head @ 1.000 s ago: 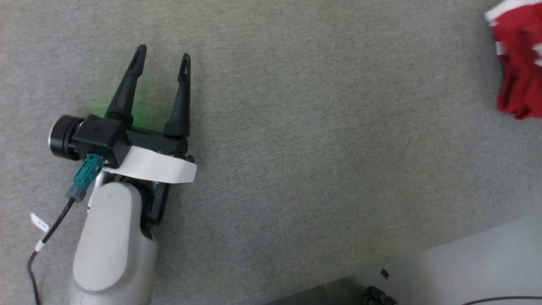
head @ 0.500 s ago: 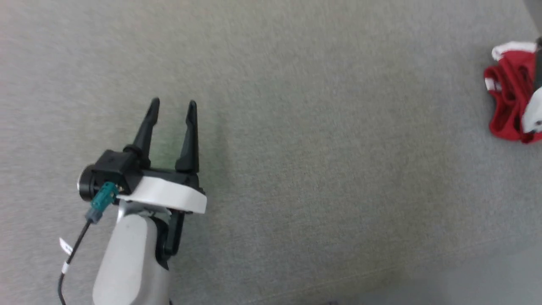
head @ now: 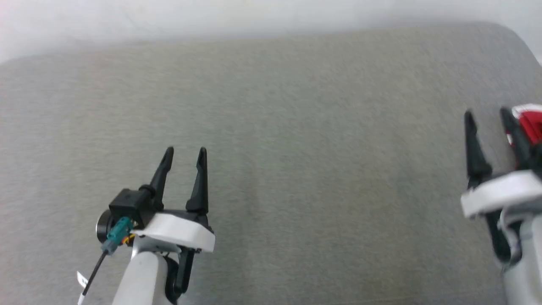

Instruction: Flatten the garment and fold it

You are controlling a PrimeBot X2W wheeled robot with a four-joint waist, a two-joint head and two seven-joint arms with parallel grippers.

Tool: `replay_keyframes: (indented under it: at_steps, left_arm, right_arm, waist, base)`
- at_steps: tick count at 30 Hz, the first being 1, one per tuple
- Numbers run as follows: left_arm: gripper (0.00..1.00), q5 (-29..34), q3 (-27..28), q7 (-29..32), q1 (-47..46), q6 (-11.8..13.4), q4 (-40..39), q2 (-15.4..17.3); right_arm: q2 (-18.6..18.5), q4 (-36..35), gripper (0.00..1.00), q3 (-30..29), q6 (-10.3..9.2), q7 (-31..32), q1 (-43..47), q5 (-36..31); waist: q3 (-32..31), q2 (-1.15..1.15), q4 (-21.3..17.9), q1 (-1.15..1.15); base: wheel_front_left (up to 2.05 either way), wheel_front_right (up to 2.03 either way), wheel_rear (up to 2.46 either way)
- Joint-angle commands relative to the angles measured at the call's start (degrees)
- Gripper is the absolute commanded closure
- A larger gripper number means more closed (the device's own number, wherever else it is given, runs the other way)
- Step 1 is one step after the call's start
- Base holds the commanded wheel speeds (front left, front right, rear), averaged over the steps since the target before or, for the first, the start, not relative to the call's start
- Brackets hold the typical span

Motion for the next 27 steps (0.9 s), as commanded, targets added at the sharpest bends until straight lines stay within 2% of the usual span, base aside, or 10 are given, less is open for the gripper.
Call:
replay_keyframes:
  at_steps: [1,6,12,18,27]
  left_arm:
    - [0.0,-0.2,0.0,-0.3,1.5,0.6,0.2,-0.1]
    - [0.0,0.3,0.5,-0.3,3.6,1.7,0.0,-0.1]
    - [0.0,1.0,0.6,-0.3,6.2,2.4,0.4,-0.2]
    - [0.0,1.7,1.2,-0.3,9.5,2.7,-0.3,-0.2]
    - [0.0,2.7,1.4,-0.3,13.2,2.4,-1.1,-0.2]
  right_arm:
    - [1.5,-3.6,0.0,-0.2,-0.11,-0.2,3.9,0.4]
    - [5.8,-11.2,0.0,-0.9,-0.11,-0.3,11.7,-1.7]
    - [9.0,-15.0,0.0,-1.9,-0.11,-0.5,18.4,-4.1]
    - [9.9,-15.8,0.0,-1.4,-0.11,-0.7,22.8,-5.5]
    - [10.0,-15.2,0.0,-1.5,-0.11,-0.7,25.9,-2.9]
  waist:
    - [-6.1,0.0,6.3,0.01]
    - [-8.1,0.0,8.6,0.01]
    - [-10.2,0.0,10.6,0.01]
    - [-12.0,0.0,11.0,0.01]
    - [-13.3,0.0,11.1,0.01]
  base:
    - [0.0,0.0,0.0]
    - [0.0,0.0,0.0]
    - [0.0,0.0,0.0]
    - [0.0,0.0,0.0]
    - [0.0,0.0,0.0]
